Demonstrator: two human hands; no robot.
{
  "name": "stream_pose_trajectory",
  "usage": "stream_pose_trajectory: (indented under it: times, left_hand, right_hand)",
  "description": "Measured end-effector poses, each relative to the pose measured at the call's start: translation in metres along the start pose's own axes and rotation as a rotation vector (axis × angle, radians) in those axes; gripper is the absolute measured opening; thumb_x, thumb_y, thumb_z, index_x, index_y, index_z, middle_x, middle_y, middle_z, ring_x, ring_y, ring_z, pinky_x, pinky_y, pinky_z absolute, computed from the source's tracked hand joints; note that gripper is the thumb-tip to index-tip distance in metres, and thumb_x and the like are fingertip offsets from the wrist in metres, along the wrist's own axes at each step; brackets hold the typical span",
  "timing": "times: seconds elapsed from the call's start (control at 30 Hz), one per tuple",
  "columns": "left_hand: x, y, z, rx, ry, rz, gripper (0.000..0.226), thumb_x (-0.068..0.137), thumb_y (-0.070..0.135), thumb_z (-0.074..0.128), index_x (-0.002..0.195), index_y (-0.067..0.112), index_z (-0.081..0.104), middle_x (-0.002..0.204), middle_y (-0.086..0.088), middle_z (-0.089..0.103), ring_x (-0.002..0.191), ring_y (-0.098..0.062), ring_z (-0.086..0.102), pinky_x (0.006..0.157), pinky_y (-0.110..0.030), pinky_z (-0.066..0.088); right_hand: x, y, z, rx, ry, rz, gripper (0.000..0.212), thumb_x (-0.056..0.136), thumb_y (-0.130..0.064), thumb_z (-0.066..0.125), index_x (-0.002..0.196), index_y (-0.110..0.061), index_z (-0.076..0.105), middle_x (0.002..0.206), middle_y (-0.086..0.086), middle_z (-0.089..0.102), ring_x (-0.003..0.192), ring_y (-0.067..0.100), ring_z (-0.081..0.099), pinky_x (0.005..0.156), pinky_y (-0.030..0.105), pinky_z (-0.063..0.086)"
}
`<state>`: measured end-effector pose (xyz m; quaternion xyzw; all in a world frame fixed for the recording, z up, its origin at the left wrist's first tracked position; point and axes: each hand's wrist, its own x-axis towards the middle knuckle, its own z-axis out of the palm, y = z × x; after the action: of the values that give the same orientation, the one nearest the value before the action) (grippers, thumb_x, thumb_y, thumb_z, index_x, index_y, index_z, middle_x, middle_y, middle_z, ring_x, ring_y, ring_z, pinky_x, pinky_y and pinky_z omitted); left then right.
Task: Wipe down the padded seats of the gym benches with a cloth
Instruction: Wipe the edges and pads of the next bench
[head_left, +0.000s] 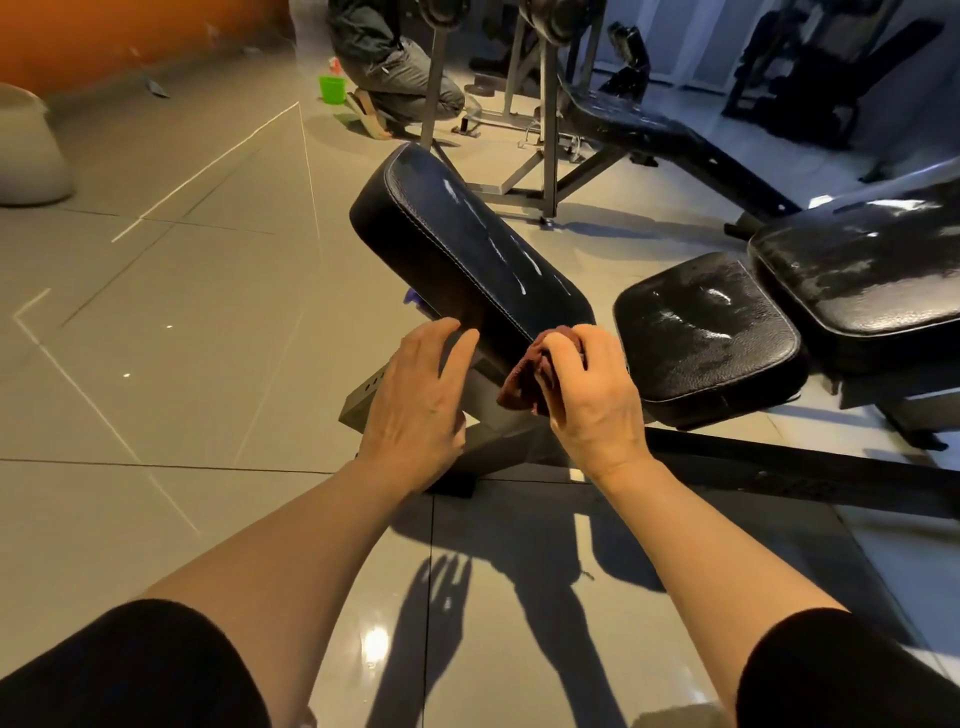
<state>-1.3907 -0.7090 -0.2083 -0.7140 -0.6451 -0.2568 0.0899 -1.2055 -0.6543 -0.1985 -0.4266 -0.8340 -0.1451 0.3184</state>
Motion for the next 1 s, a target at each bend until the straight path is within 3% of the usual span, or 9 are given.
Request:
stream_pose_trajectory:
  times: [0.2, 0.47, 0.57, 0.83, 1.0]
  left_hand:
    - [0.001, -0.001, -0.006, -0.022, 0.025, 0.050, 0.098, 0.059, 0.011, 0.084, 0.144, 0.006, 0.034, 0.146, -0.015, 0.032, 0.132, -0.028, 0.024, 0.107, -0.040, 0.035]
    - [0.000, 0.024, 0.005, -0.018, -0.044, 0.126, 0.099, 0.062, 0.017, 0.085, 0.145, 0.008, 0.033, 0.149, -0.015, 0.028, 0.135, -0.028, 0.023, 0.109, -0.035, 0.022]
    - [-0.004, 0.030, 0.009, 0.005, -0.108, 0.156, 0.098, 0.062, 0.016, 0.084, 0.146, 0.006, 0.033, 0.150, -0.018, 0.029, 0.137, -0.032, 0.027, 0.111, -0.038, 0.025]
    - [-0.005, 0.029, 0.007, 0.037, -0.161, 0.154, 0.096, 0.067, 0.016, 0.082, 0.147, 0.008, 0.031, 0.154, -0.015, 0.023, 0.140, -0.031, 0.025, 0.112, -0.039, 0.028]
    - [-0.005, 0.030, 0.008, -0.014, -0.145, 0.154, 0.096, 0.065, 0.015, 0.082, 0.147, 0.007, 0.031, 0.152, -0.015, 0.027, 0.139, -0.031, 0.028, 0.112, -0.037, 0.027]
  right_hand:
    - [0.042, -0.036, 0.006, 0.154, 0.100, 0.103, 0.046, 0.078, -0.016, 0.076, 0.120, -0.008, 0.058, 0.116, 0.016, 0.057, 0.103, 0.030, 0.055, 0.081, 0.033, 0.051]
    - [0.011, -0.002, -0.004, 0.172, 0.005, 0.179, 0.032, 0.084, -0.018, 0.072, 0.114, -0.010, 0.064, 0.111, 0.010, 0.059, 0.100, 0.024, 0.055, 0.083, 0.027, 0.046]
    - [-0.007, 0.013, -0.010, 0.156, -0.046, 0.178, 0.028, 0.083, -0.016, 0.073, 0.110, -0.009, 0.066, 0.107, 0.009, 0.060, 0.098, 0.024, 0.056, 0.084, 0.025, 0.045]
    - [-0.037, 0.032, -0.017, 0.133, -0.129, 0.269, 0.025, 0.085, -0.017, 0.070, 0.107, -0.007, 0.066, 0.103, 0.010, 0.057, 0.090, 0.025, 0.059, 0.080, 0.040, 0.056]
    - [-0.003, 0.001, -0.018, 0.257, -0.090, 0.226, 0.032, 0.087, -0.018, 0.069, 0.117, -0.011, 0.062, 0.116, 0.009, 0.057, 0.105, 0.020, 0.055, 0.089, 0.027, 0.048]
